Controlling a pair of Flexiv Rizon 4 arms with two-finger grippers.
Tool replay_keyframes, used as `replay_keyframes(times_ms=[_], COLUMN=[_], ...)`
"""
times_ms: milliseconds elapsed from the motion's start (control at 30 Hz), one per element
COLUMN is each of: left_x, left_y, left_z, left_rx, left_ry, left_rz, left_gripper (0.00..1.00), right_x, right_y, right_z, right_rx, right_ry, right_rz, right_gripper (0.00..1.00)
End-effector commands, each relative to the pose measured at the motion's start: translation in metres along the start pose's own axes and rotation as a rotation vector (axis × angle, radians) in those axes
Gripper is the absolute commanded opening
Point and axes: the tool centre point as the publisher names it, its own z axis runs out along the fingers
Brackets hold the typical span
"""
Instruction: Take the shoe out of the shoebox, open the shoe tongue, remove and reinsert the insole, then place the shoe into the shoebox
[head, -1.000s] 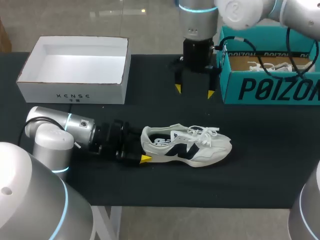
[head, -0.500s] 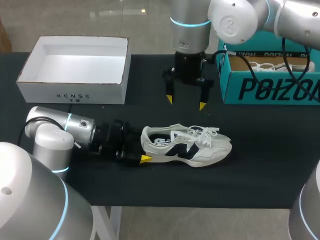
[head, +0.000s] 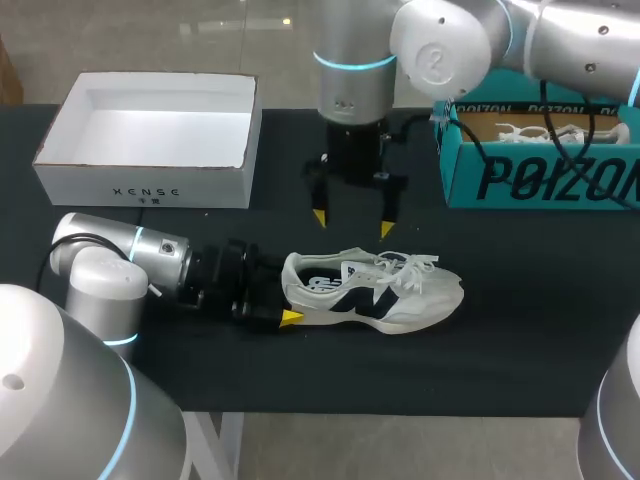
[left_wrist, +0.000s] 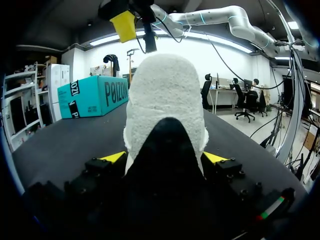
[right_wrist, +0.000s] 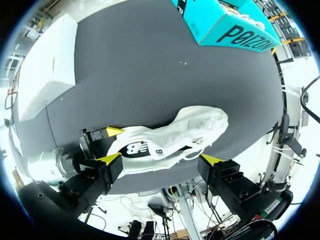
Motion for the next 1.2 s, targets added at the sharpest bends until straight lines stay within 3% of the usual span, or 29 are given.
replay_keyframes(times_ms=[33, 200, 467, 900, 1200], left_x=[0.000, 0.000, 0.000, 0.000, 0.000], left_y=[0.005, 0.005, 0.005, 0.005, 0.005], left_z=[0.001, 0.001, 0.001, 0.001, 0.001], left_rx=[-0.003, -0.003, -0.003, -0.003, -0.003], left_ry=[-0.001, -0.001, -0.001, -0.001, -0.001], left_rz=[0.001, 0.001, 0.001, 0.001, 0.001], left_gripper=[0.00, 0.00, 0.00, 0.00, 0.00], right_x=[0.020, 0.017, 0.011, 0.003, -0.015], right_y=[-0.024, -0.042, -0.047, -0.036, -0.020], right_z=[0.017, 0.025, 0.034, 0.060, 0.074], right_rx=[-0.037, -0.072, -0.124, -0.215, -0.236], right_ry=[-0.051, -0.131, -0.153, -0.275, -0.333], right_rz=[0.015, 0.061, 0.054, 0.056, 0.058], right_gripper=[1.00, 1.00, 1.00, 1.00, 1.00])
